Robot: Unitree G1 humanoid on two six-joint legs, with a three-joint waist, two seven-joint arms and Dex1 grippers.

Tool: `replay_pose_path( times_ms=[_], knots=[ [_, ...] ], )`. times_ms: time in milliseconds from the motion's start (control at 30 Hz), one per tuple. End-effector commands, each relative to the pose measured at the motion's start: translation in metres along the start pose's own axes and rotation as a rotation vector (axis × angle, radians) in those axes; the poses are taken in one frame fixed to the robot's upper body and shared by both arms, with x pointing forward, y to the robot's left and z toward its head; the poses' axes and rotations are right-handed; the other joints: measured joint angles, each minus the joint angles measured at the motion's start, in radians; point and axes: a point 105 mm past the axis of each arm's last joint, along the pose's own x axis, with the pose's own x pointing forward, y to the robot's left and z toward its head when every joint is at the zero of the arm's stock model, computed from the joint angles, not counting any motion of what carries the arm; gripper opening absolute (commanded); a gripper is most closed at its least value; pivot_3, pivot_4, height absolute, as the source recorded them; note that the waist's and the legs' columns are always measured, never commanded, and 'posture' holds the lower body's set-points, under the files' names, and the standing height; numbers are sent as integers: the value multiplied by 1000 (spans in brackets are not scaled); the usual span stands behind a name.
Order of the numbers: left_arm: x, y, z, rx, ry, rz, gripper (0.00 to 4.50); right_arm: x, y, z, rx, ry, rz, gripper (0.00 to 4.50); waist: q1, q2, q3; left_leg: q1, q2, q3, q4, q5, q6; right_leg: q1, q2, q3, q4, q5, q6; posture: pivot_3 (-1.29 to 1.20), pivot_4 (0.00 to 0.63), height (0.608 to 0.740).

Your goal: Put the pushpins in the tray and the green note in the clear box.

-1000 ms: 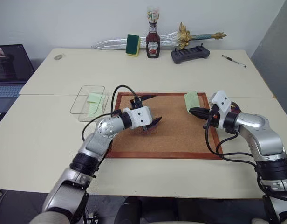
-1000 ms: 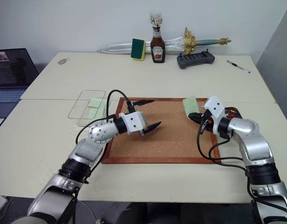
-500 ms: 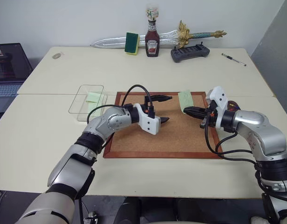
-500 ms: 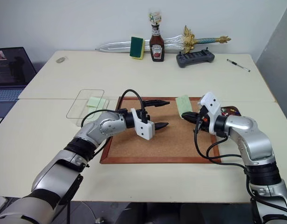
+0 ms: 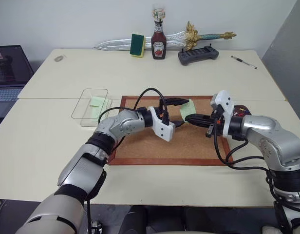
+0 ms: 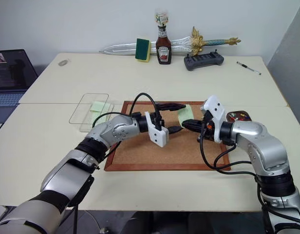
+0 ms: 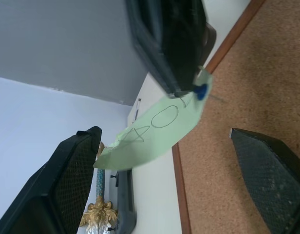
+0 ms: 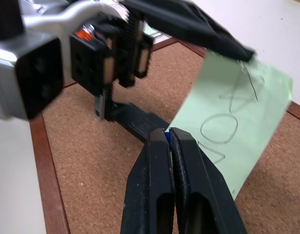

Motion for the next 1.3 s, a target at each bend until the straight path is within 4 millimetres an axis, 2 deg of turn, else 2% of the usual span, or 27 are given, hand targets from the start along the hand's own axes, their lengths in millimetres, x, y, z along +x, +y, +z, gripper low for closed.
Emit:
replay_pose_path(
  times_ms=[33, 267, 333, 367, 467, 833, 1300],
  knots=[
    [6, 12, 3, 44, -25, 28, 4474, 0, 7, 15, -42, -37, 22, 0, 0, 0, 0, 0, 0, 0, 0, 0, 0, 0, 0, 0, 0, 0, 0, 0, 150, 740],
    [12, 8, 6, 49, -44, 10, 3352, 1, 8, 15, -38, -42, 24, 0, 0, 0, 0, 0, 0, 0, 0, 0, 0, 0, 0, 0, 0, 0, 0, 0, 150, 740],
    [13, 7, 7, 52, -47, 11, 2866, 1, 8, 14, -36, -46, 23, 0, 0, 0, 0, 0, 0, 0, 0, 0, 0, 0, 0, 0, 0, 0, 0, 0, 150, 740],
    [14, 7, 7, 54, -48, 11, 2789, 2, 7, 14, -35, -48, 23, 0, 0, 0, 0, 0, 0, 0, 0, 0, 0, 0, 0, 0, 0, 0, 0, 0, 150, 740],
    [14, 4, 7, 54, -49, 8, 2178, 2, 7, 14, -32, -53, 19, 0, 0, 0, 0, 0, 0, 0, 1, 0, 0, 0, 0, 0, 0, 0, 0, 0, 150, 740],
    [0, -15, -1, 21, -22, -63, 67, -4, -6, 20, -24, -80, -30, 0, -1, 0, 0, 0, 0, 0, 1, 1, -1, 0, 0, 0, 1, 0, 0, 0, 150, 740],
    [-7, -24, -4, -48, 0, -67, 10, -6, -17, 33, -44, -118, -81, 0, -4, 0, 0, 0, 0, 0, 2, 1, -1, 0, 0, 0, 1, 0, 0, 0, 150, 740]
  ],
)
